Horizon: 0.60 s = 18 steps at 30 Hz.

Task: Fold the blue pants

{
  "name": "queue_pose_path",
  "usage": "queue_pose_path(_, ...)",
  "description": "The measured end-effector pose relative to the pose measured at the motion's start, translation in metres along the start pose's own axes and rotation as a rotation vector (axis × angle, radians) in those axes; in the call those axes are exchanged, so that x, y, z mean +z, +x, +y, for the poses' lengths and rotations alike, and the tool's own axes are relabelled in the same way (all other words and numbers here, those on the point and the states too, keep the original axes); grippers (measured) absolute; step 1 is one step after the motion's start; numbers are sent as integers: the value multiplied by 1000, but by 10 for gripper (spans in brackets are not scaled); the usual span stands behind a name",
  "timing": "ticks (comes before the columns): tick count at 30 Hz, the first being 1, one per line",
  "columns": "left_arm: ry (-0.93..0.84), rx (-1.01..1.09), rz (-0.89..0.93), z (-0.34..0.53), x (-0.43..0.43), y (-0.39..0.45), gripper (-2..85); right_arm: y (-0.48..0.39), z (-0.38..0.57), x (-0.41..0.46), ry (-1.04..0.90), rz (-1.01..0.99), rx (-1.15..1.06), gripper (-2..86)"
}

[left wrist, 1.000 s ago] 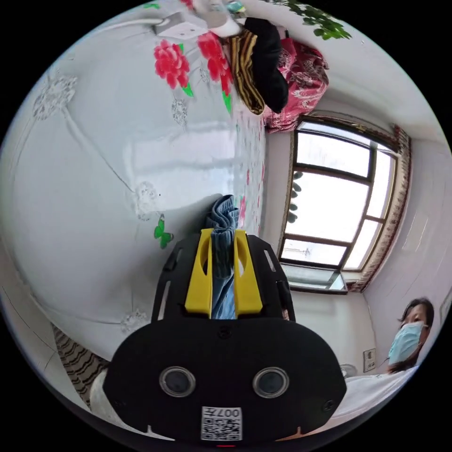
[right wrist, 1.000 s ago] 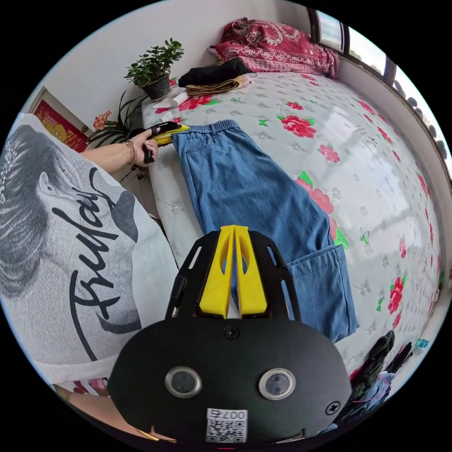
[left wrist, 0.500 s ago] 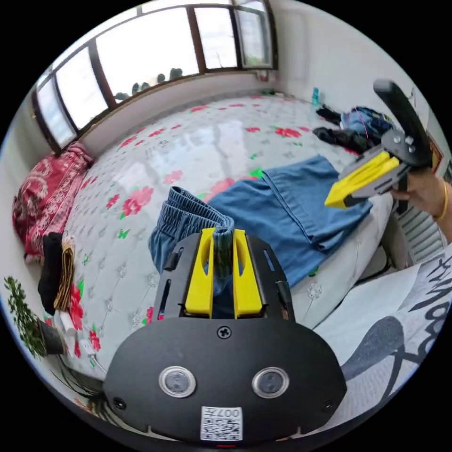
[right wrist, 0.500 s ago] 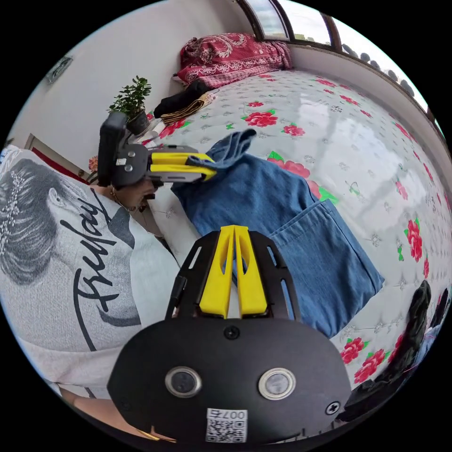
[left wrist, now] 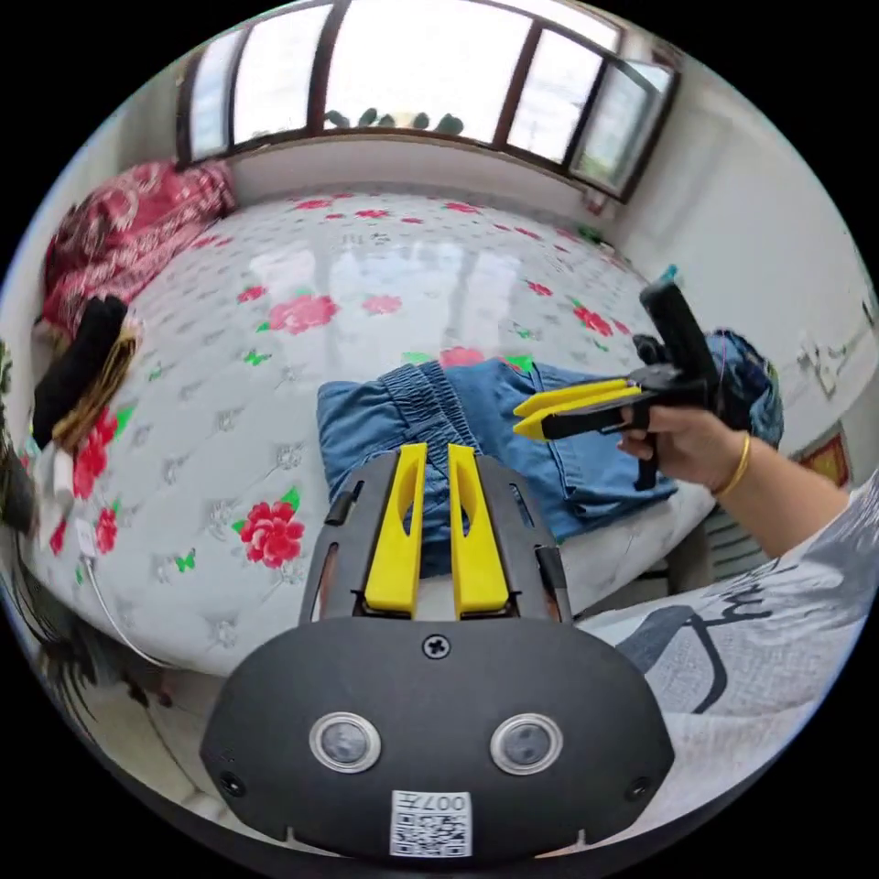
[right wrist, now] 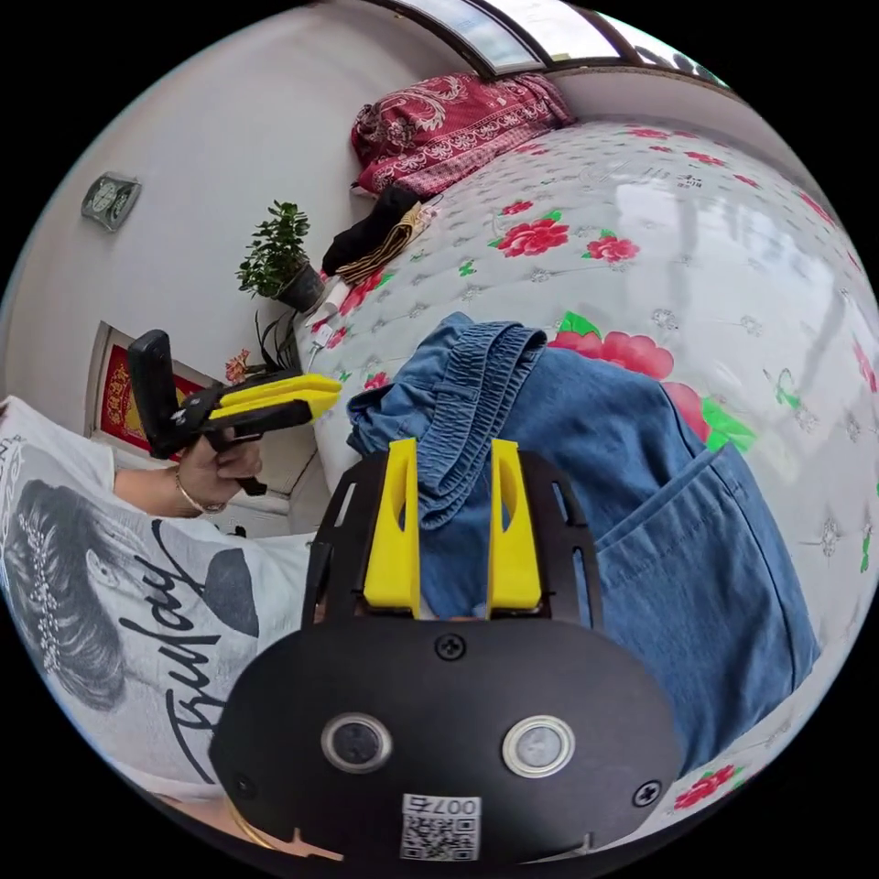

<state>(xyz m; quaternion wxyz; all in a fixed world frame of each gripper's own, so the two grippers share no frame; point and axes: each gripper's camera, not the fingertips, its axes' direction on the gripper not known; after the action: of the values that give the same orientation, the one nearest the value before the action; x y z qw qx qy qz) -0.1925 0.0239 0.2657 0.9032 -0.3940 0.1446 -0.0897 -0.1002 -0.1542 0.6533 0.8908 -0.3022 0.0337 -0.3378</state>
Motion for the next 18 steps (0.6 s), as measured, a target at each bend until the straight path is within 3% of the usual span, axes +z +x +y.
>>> queue_pose_path(2, 50, -179, 146, 1, -7, -58, 41, 19, -22, 18, -24, -1, 45, 101)
queue_pose_path(8, -32, -327, 131, -14, 16, -135, -3, 47, -57, 58, -102, -15, 114, 95)
queue_pose_path(13, -71, -330, 194, -32, 43, -156, -9, 36, -57, 58, -89, 93, 110, 84)
queue_pose_path(18, -88, -274, 145, -43, 56, -158, -5, 30, -47, 57, -108, 139, 85, 76)
